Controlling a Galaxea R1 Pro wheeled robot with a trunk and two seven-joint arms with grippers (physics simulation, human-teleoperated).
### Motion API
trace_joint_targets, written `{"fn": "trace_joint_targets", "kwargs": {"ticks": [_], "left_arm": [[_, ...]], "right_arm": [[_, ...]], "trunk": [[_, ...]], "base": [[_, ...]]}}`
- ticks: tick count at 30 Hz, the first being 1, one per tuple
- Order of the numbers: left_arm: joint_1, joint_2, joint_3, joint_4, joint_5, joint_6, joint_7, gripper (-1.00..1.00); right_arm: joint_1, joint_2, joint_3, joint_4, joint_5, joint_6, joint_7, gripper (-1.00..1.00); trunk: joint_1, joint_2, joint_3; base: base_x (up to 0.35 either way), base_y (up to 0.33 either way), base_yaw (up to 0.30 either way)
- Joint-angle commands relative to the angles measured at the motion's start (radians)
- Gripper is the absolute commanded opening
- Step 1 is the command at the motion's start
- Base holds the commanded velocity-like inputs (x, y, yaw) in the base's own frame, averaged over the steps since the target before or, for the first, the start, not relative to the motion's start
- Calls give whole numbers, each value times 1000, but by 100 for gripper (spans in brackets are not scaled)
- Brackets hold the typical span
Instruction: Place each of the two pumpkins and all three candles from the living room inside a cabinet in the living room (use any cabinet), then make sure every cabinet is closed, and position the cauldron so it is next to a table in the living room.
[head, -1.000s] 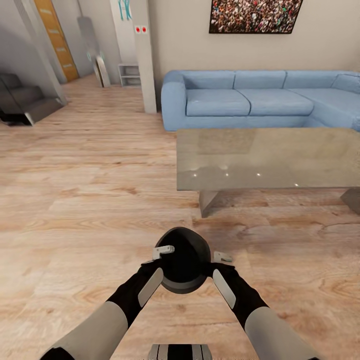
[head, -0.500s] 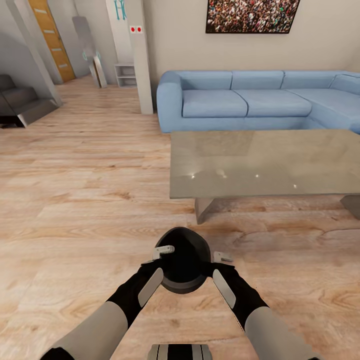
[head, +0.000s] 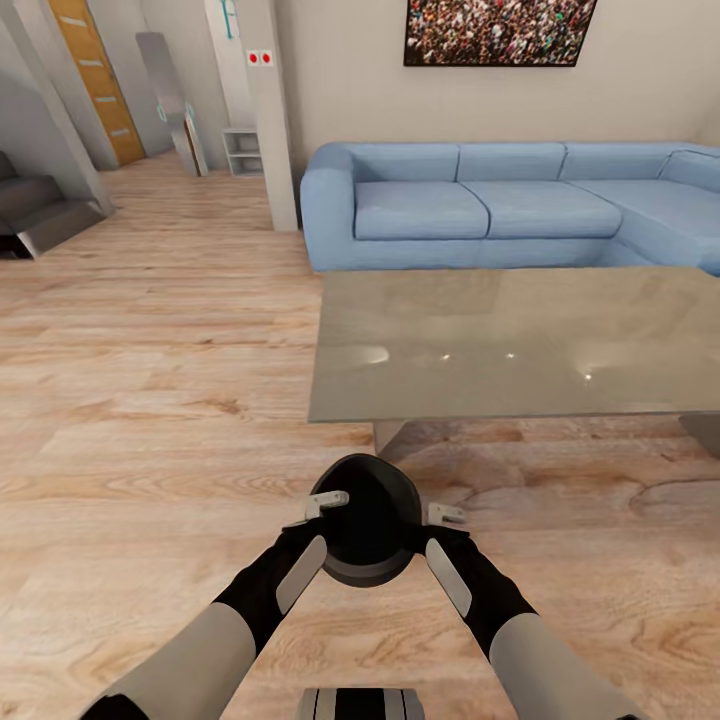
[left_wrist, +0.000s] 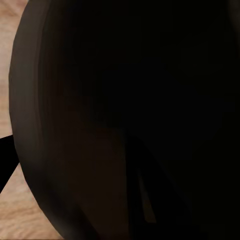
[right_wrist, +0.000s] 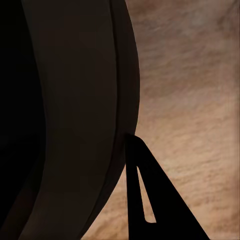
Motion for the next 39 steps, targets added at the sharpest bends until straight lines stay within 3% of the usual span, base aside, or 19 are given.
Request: {"fn": "trace_joint_targets", "kwargs": {"ticks": [1,23,39], "left_arm": [[0,0,-4,-2,14,-1,6,-100],[0,0,-4,-3,14,-1,6,-100],[0,0,-4,-3,14,-1,6,-100]], "right_arm": [[-1,0,7,-3,-39,-6,-5,-100],[-1,0,7,-3,-39,-6,-5,-100],[3,0,8,-3,-39,-6,-5,-100]], "trunk": [[0,0,-1],[0,0,-1],[7,-4,-59]], "base": [[23,-23,0],[52,-1,0],[0,0,0]]}}
